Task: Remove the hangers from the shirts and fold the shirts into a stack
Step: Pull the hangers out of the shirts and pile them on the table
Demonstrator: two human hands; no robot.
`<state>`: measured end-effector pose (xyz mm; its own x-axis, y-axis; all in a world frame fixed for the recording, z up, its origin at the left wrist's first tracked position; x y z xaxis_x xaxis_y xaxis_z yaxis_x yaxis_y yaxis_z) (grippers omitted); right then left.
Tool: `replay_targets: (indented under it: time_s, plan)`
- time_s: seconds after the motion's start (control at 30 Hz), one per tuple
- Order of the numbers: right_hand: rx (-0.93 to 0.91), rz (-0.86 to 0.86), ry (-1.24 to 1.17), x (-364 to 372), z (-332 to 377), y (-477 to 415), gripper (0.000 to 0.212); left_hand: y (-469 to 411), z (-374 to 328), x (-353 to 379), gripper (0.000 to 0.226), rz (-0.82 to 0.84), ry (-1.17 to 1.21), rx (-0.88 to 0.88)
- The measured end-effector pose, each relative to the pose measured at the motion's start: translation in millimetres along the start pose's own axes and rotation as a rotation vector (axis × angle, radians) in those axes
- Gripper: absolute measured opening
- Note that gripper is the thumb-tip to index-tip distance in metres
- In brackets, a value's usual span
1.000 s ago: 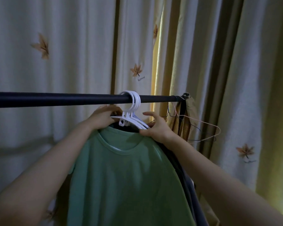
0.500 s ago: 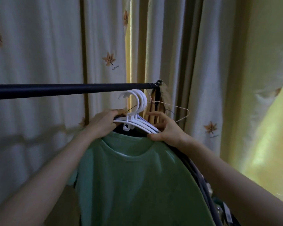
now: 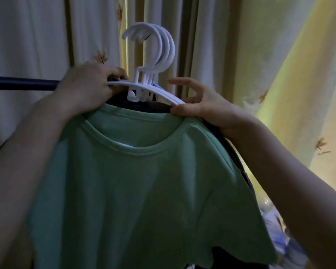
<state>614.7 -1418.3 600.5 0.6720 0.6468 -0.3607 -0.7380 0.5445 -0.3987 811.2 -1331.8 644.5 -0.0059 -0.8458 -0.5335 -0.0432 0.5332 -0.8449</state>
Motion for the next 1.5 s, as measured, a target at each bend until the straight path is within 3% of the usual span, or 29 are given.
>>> replay_targets:
  time_s: [0.2, 0.3, 0.4, 0.5, 0.67, 0.87, 1.1, 1.33, 1.5]
  plan:
    - [0.062, 0.037, -0.025, -16, 34, 81, 0.073, 20, -74, -43, 0.020, 0.079, -0.045, 0.059]
    - [0.069, 0.047, -0.011, -31, 45, 107, 0.068, 31, -101, -58, 0.008, 0.168, 0.015, 0.029]
    - [0.126, 0.078, -0.015, -49, 35, 125, 0.055, 39, -125, -50, 0.018, 0.280, 0.103, -0.013]
    - [0.247, 0.092, -0.012, -61, -18, 144, 0.046, 62, -141, 11, 0.013, 0.468, 0.194, -0.033]
    - [0.490, 0.011, -0.013, -62, -179, 201, 0.043, 169, -162, 164, 0.020, 0.786, 0.243, -0.115]
    - [0.703, -0.063, 0.066, -38, -323, 279, 0.033, 306, -187, 291, 0.008, 0.941, 0.322, -0.160]
    - [0.633, -0.236, 0.200, -40, -379, 292, 0.010, 337, -187, 374, 0.015, 1.068, 0.419, -0.264]
    - [0.666, -0.381, 0.298, -60, -416, 281, 0.033, 327, -190, 428, 0.007, 1.064, 0.565, -0.297]
    - [0.809, -0.455, 0.403, -68, -460, 295, 0.020, 343, -200, 477, 0.018, 1.164, 0.608, -0.239]
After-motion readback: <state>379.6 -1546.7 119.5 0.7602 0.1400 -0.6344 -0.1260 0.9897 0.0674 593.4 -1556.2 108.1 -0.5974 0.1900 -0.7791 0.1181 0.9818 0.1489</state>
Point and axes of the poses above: each hand's wrist, its own y-axis away from the middle knuckle, its own x-axis out of the palm, z = x × y, the point moved 7 cm from there along -y, towards the middle knuckle, and after that the axes turned 3 degrees about -z, right-handed, at the moved point
